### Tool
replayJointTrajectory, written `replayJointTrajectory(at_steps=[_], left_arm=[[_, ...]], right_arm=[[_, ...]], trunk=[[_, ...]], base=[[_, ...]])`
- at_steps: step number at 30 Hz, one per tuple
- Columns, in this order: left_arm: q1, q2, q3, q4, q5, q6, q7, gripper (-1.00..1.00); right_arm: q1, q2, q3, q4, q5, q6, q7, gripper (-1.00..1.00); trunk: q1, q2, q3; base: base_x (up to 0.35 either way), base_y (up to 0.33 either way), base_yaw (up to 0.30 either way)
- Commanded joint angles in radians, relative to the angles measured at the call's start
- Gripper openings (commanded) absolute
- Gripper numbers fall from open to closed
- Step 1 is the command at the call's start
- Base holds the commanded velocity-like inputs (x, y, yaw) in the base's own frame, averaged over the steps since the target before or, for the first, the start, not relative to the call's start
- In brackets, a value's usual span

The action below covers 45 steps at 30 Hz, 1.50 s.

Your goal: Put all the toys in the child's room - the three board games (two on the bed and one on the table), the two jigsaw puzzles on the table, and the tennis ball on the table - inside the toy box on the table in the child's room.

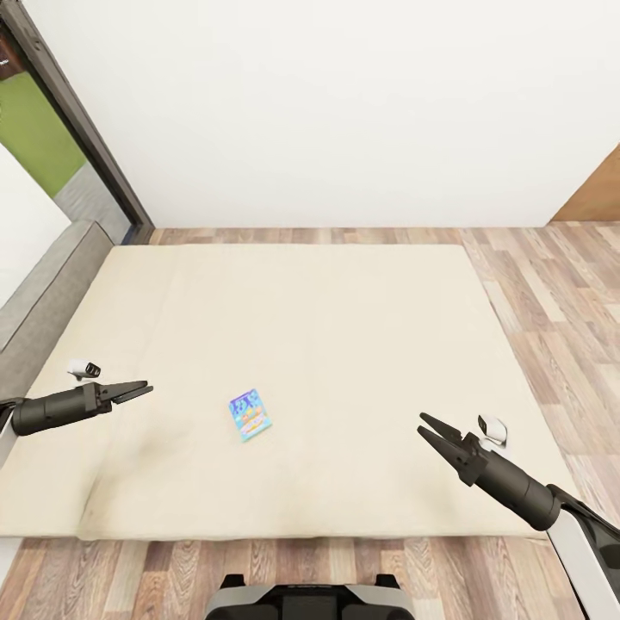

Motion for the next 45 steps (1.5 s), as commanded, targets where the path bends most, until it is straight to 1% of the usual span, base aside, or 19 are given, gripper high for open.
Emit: replayJointTrajectory(at_steps=[1, 45], left_arm=[[0.000, 0.000, 0.000, 0.000, 0.000, 0.010, -0.004, 1.00], [0.000, 0.000, 0.000, 0.000, 0.000, 0.010, -0.004, 1.00]], right_arm=[[0.000, 0.000, 0.000, 0.000, -0.006, 0.008, 0.001, 1.00], [0.000, 0.000, 0.000, 0.000, -0.006, 0.008, -0.004, 1.00]], trunk=[[0.001, -0.001, 0.000], [0.001, -0.001, 0.072]], base=[[0.000, 0.000, 0.000], [0.000, 0.000, 0.000]])
